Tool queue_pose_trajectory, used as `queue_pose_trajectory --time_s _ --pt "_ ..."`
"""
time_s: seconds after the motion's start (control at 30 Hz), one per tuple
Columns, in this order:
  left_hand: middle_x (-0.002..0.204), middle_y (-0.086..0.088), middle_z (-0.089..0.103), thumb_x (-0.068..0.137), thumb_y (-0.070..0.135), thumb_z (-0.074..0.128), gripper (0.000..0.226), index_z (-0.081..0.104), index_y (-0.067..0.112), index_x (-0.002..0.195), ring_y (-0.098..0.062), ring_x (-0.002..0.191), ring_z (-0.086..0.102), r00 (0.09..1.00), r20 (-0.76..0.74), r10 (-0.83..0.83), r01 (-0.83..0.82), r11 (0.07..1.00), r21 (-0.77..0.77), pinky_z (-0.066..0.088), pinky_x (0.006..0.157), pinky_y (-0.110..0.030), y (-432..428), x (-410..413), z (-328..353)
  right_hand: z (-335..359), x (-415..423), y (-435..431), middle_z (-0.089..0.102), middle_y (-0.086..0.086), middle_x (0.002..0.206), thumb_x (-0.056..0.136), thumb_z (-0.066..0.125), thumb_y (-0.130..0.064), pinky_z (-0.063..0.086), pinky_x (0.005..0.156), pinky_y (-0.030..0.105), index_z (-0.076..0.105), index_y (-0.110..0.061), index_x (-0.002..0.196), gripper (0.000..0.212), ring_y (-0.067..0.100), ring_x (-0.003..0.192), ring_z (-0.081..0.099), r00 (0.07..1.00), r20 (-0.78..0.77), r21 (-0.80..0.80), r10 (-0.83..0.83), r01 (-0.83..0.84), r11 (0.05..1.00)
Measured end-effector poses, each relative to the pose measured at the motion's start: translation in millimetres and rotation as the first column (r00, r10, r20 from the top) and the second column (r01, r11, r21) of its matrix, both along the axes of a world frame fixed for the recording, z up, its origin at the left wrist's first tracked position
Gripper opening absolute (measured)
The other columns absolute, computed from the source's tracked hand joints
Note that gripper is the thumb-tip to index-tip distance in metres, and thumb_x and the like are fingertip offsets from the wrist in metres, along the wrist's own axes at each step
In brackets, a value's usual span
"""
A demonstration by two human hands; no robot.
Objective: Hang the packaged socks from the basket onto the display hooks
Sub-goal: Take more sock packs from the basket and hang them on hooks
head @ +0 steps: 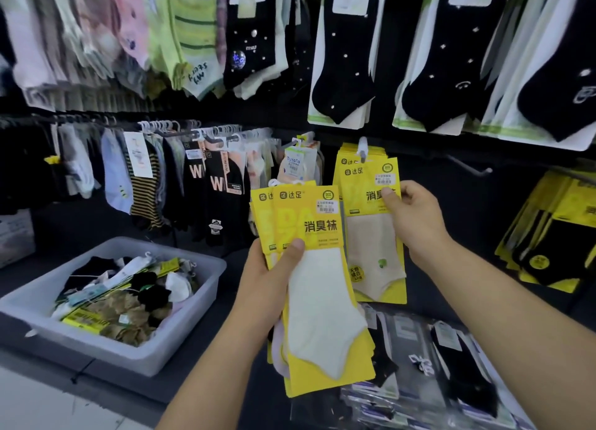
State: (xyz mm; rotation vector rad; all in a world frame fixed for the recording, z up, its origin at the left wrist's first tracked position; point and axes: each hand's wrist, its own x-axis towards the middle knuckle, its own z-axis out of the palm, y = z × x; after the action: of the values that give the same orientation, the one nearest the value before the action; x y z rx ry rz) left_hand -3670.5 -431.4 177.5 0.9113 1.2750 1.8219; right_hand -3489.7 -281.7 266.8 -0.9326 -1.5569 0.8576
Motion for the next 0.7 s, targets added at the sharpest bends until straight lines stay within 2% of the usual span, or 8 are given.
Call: queue_pose_trajectory --time_s 0.1,0.13,0.17,0.27,0.3,0.47,0.6,0.7 --pt "0.118 0.007 0.081 0.071 0.065 0.083 0.059 0.069 0.037 0.120 -0.019 0.107 0.079 1.000 0.004 -0.019 0.019 1.000 0.008 0.060 0.094 -0.050 0.6 2.9 -0.8 -3.5 -2.7 5.1 0.075 -0.004 0.094 0.099 0.060 -0.025 0.055 0.068 0.019 0.067 -0.026 0.088 0.014 0.007 0.083 0.069 0.999 0.039 0.011 -0.038 0.037 0.999" --pt "0.118 0.007 0.081 0.071 0.065 0.083 0.059 0.068 0.037 0.121 -0.018 0.107 0.079 1.000 0.003 -0.024 0.024 1.000 0.010 0.061 0.093 -0.049 0.4 4.0 -0.5 -4.1 -3.6 6.2 0.075 -0.004 0.093 0.099 0.060 -0.026 0.054 0.065 0.017 0.068 -0.025 0.087 0.014 0.006 0.081 0.069 0.997 0.050 0.010 -0.050 0.050 0.999" --pt "0.118 0.007 0.081 0.071 0.065 0.083 0.061 0.068 0.036 0.123 -0.018 0.107 0.079 1.000 0.002 -0.030 0.030 0.999 0.014 0.061 0.093 -0.049 0.3 5.2 -0.1 -4.6 -4.1 7.3 0.075 -0.003 0.093 0.099 0.061 -0.027 0.055 0.066 0.019 0.069 -0.024 0.088 0.014 0.008 0.082 0.069 0.997 0.056 0.004 -0.060 0.060 0.998" --pt "0.118 0.006 0.081 0.071 0.064 0.082 0.065 0.067 0.032 0.126 -0.019 0.107 0.079 0.999 0.006 -0.035 0.035 0.999 0.013 0.061 0.092 -0.048 -0.7 8.1 0.4 -4.1 -4.8 8.6 0.075 0.000 0.095 0.098 0.061 -0.026 0.059 0.082 0.039 0.072 -0.015 0.095 0.016 0.019 0.091 0.071 0.996 0.059 -0.024 -0.069 0.070 0.997" --pt "0.119 0.006 0.081 0.071 0.064 0.082 0.065 0.067 0.031 0.126 -0.019 0.107 0.079 0.999 0.006 -0.038 0.038 0.999 0.013 0.061 0.093 -0.048 -1.0 8.8 0.3 -3.7 -4.6 8.9 0.075 0.000 0.095 0.098 0.062 -0.026 0.059 0.084 0.040 0.072 -0.014 0.096 0.016 0.019 0.092 0.071 0.997 0.052 -0.034 -0.064 0.066 0.997" --pt "0.117 0.007 0.081 0.069 0.065 0.082 0.066 0.067 0.032 0.124 -0.019 0.106 0.079 0.999 -0.003 -0.034 0.034 0.999 0.002 0.061 0.094 -0.050 -1.8 10.2 -0.2 -4.5 -3.4 12.7 0.075 -0.001 0.095 0.096 0.065 -0.029 0.059 0.081 0.036 0.071 -0.019 0.095 0.012 0.013 0.088 0.071 0.996 0.063 -0.059 -0.064 0.068 0.996" --pt "0.117 0.008 0.081 0.069 0.066 0.082 0.067 0.066 0.032 0.125 -0.018 0.106 0.079 1.000 -0.012 -0.026 0.026 1.000 0.000 0.061 0.095 -0.051 -1.5 10.4 0.1 -7.4 -0.3 14.5 0.071 0.001 0.095 0.090 0.072 -0.036 0.058 0.080 0.041 0.067 -0.014 0.101 0.025 0.019 0.089 0.068 0.985 0.100 -0.105 -0.137 0.147 0.984" --pt "0.116 0.008 0.081 0.069 0.067 0.081 0.066 0.066 0.033 0.124 -0.017 0.105 0.079 0.999 -0.024 -0.020 0.020 1.000 -0.004 0.061 0.095 -0.051 -1.2 10.4 -0.2 -11.4 3.7 5.3 0.065 -0.003 0.087 0.088 0.073 -0.036 0.051 0.069 0.030 0.061 -0.018 0.095 0.023 0.014 0.083 0.063 0.963 0.128 -0.024 -0.235 0.240 0.970"
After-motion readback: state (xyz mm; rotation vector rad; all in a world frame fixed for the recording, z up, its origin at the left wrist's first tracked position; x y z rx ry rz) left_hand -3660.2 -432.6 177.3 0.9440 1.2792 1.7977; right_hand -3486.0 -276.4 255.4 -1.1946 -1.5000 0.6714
